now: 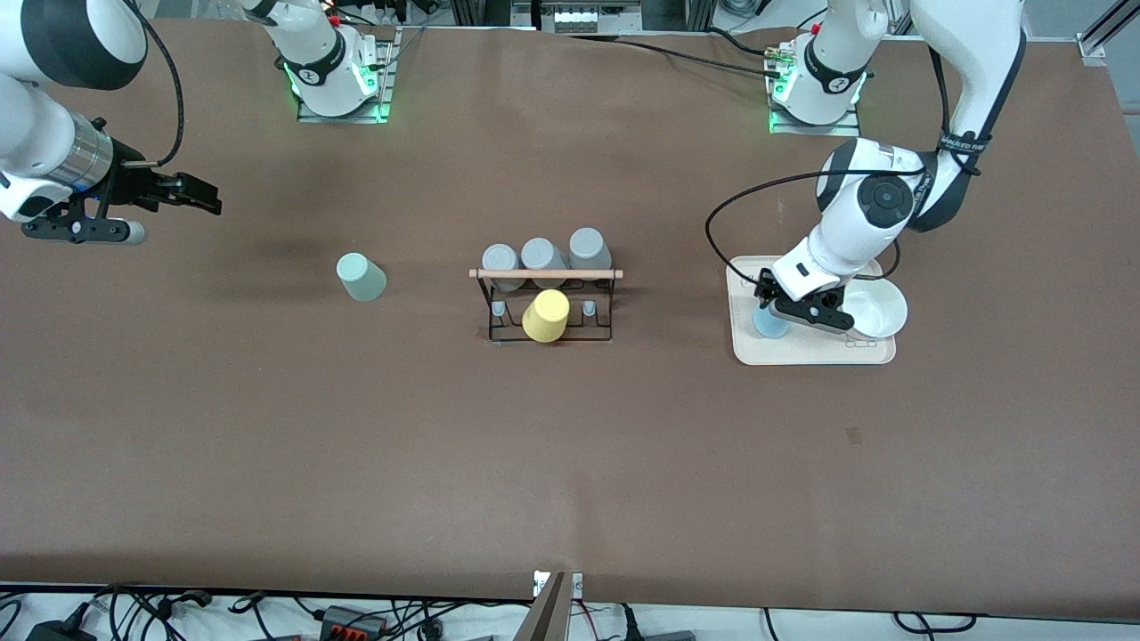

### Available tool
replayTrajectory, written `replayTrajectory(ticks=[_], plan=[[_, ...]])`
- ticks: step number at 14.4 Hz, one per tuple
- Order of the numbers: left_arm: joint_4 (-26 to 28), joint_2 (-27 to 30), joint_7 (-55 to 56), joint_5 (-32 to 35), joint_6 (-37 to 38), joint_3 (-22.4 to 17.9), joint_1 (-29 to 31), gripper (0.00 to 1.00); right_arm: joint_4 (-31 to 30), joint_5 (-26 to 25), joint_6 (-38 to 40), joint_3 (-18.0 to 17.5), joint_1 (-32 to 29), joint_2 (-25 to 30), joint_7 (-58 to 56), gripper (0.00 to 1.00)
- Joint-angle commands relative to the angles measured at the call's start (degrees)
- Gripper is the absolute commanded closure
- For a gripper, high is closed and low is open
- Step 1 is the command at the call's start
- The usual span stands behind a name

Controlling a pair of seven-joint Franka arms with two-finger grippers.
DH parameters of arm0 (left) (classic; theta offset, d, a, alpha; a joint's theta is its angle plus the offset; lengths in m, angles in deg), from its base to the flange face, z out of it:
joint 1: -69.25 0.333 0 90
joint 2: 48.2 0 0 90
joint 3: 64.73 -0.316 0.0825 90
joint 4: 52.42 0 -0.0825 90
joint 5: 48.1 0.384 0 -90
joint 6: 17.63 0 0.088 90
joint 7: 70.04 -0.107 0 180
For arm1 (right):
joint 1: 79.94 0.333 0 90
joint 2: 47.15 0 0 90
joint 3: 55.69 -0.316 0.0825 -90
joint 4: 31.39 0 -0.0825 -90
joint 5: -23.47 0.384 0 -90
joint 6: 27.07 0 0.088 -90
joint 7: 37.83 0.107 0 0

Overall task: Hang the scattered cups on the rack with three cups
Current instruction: 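Close the left gripper on the blue cup and lift it, then carry the blue cup to the rack while the right gripper reaches the mint cup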

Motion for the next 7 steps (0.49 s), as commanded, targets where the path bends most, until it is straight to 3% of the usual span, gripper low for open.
replayTrajectory(ticks=[1,4,7], plan=[[-12.86,0.53,-0.03,-0.53,14.71,2.16,-0.14,0.61,-3.66,0.72,-2.2,-0.05,1.52,3.45,-0.14,0.0],[-30.8,-4.55,1.62,-0.79,30.38,5.23,-1.71,0.61,-3.75,0.72,-2.29,-0.05,1.52,3.45,0.03,0.0],[-40.5,-8.96,15.56,-0.79,33.23,5.69,-7.41,0.61,-3.75,0.72,-2.29,-0.05,1.52,3.36,-0.14,0.0]])
